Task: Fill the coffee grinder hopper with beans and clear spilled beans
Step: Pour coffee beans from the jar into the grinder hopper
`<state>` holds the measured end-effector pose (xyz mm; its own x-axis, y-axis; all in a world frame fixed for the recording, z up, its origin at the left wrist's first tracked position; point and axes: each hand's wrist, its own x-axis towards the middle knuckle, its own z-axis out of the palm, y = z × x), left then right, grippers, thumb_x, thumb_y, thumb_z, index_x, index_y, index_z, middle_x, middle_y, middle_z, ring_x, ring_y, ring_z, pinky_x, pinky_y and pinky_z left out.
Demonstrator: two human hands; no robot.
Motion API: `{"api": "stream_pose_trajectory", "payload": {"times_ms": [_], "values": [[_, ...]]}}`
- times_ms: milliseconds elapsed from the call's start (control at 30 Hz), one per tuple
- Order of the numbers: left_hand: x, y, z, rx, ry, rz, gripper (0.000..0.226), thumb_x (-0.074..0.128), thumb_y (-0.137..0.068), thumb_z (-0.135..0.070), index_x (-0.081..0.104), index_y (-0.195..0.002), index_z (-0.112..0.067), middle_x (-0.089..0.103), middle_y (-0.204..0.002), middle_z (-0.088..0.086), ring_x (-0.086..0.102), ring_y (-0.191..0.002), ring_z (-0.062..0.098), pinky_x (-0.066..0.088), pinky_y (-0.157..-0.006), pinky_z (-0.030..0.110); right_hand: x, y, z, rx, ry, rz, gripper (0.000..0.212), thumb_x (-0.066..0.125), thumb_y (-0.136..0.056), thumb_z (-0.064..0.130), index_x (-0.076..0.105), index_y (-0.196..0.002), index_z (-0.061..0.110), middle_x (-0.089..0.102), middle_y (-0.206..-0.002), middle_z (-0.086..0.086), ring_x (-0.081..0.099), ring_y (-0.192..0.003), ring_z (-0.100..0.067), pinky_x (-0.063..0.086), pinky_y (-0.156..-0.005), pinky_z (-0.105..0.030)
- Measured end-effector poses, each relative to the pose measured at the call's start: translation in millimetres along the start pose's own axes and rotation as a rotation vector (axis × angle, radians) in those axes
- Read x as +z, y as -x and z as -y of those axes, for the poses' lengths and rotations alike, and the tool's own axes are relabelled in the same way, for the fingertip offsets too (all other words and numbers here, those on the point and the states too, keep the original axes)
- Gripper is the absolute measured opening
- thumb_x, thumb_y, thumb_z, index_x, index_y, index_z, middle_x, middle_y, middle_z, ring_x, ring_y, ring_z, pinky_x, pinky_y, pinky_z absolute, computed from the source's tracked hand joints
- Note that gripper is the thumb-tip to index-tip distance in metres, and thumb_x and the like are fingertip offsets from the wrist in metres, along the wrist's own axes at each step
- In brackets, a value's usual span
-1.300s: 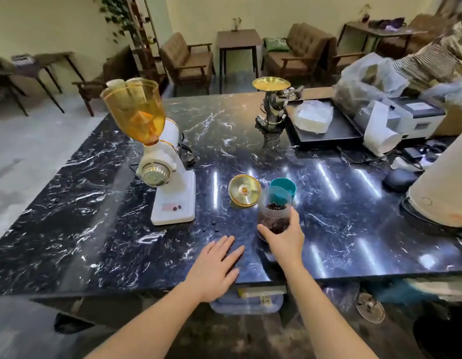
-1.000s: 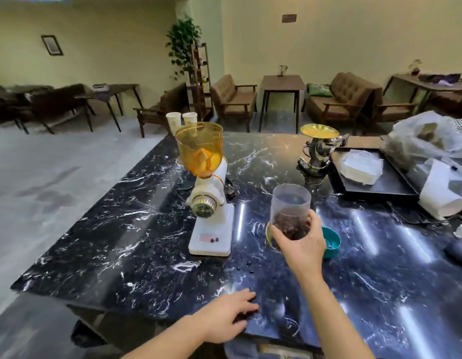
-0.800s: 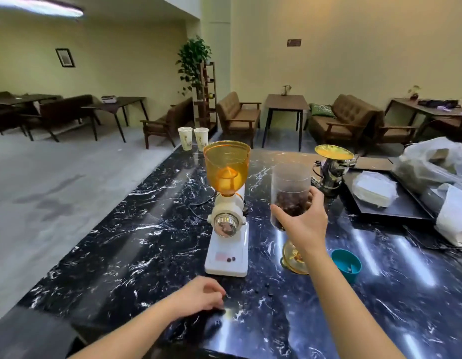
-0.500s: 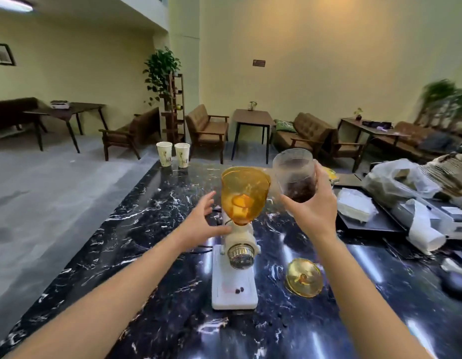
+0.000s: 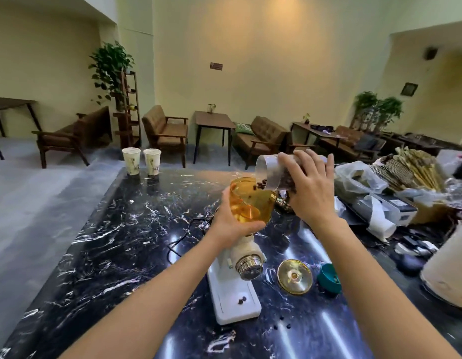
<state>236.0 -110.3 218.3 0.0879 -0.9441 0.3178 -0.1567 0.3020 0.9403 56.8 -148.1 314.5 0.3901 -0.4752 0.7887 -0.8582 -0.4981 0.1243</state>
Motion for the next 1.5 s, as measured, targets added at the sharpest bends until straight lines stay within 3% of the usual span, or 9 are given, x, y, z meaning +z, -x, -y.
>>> {"api": "stream_pose_trajectory", "payload": {"times_ms": [133, 300, 467, 1100, 1200, 1300, 1400, 1500], "values": [[0, 1, 0, -0.002, -0.041, -0.013, 0.104, 0.088, -0.048, -0.045, 0.020, -0.127, -0.053, 0.049, -0.116, -0.021, 0.054, -0.105, 0.001, 0.045, -0.089, 0.031, -2, -2, 4, -0.052, 0.050, 0.015, 0.074, 0.065, -0.064, -0.001, 0.049, -0.132, 0.023, 0.054, -0.129, -0.019, 0.042, -0.127, -0.042, 0.011, -0.109, -0.064], [1, 1, 1, -0.003, -0.054, -0.032, 0.107, 0.089, -0.046, -0.049, 0.021, -0.129, -0.050, 0.052, -0.123, -0.011, 0.055, -0.113, 0.013, 0.047, -0.099, 0.042, -4, -1, 4, -0.059, 0.076, 0.022, 0.079, 0.068, -0.061, -0.002, 0.047, -0.132, 0.023, 0.053, -0.130, -0.019, 0.041, -0.127, -0.042, 0.007, -0.110, -0.061], [1, 0, 2, 0.002, -0.053, -0.037, 0.107, 0.088, -0.047, -0.049, 0.020, -0.129, -0.051, 0.047, -0.122, -0.019, 0.051, -0.113, 0.004, 0.044, -0.092, 0.031, -7, -1, 4, -0.076, 0.096, 0.033, 0.082, 0.070, -0.058, -0.004, 0.047, -0.132, 0.024, 0.053, -0.130, -0.019, 0.041, -0.127, -0.042, 0.003, -0.111, -0.060], [2, 0, 2, -0.002, -0.044, -0.047, 0.108, 0.088, -0.047, -0.048, 0.021, -0.132, -0.047, 0.051, -0.124, -0.009, 0.053, -0.113, 0.010, 0.044, -0.088, 0.027, -15, -2, 2, -0.110, 0.119, 0.025, 0.078, 0.065, -0.060, -0.007, 0.050, -0.131, 0.022, 0.053, -0.130, -0.022, 0.041, -0.128, -0.044, 0.007, -0.111, -0.060], [1, 0, 2, 0.011, -0.028, -0.050, 0.106, 0.088, -0.047, -0.045, 0.023, -0.131, -0.046, 0.052, -0.124, -0.009, 0.053, -0.114, 0.010, 0.043, -0.085, 0.022, -15, 0, 2, -0.071, 0.116, 0.040, 0.083, 0.065, -0.058, -0.009, 0.049, -0.133, 0.023, 0.052, -0.131, -0.020, 0.041, -0.128, -0.042, 0.012, -0.110, -0.061], [1, 0, 2, 0.028, -0.024, -0.044, 0.106, 0.089, -0.048, -0.044, 0.024, -0.132, -0.044, 0.051, -0.126, -0.008, 0.053, -0.116, 0.012, 0.045, -0.089, 0.026, -15, 1, 0, -0.021, 0.082, 0.059, 0.086, 0.066, -0.060, -0.007, 0.045, -0.137, 0.025, 0.051, -0.132, -0.018, 0.041, -0.127, -0.039, 0.017, -0.109, -0.060], [1, 0, 5, 0.038, -0.017, -0.042, 0.107, 0.089, -0.049, -0.043, 0.024, -0.134, -0.040, 0.050, -0.130, -0.002, 0.053, -0.118, 0.017, 0.047, -0.096, 0.034, -14, 2, -5, 0.031, 0.026, 0.074, 0.088, 0.070, -0.062, 0.000, 0.039, -0.140, 0.028, 0.051, -0.131, -0.015, 0.043, -0.124, -0.036, 0.023, -0.107, -0.056], [1, 0, 5, 0.035, -0.024, -0.044, 0.104, 0.088, -0.049, -0.043, 0.025, -0.131, -0.044, 0.049, -0.127, -0.006, 0.052, -0.117, 0.013, 0.047, -0.094, 0.029, -10, 5, -12, 0.066, -0.099, 0.106, 0.086, 0.072, -0.067, 0.012, 0.034, -0.143, 0.029, 0.051, -0.130, -0.013, 0.045, -0.120, -0.034, 0.030, -0.100, -0.051]]}}
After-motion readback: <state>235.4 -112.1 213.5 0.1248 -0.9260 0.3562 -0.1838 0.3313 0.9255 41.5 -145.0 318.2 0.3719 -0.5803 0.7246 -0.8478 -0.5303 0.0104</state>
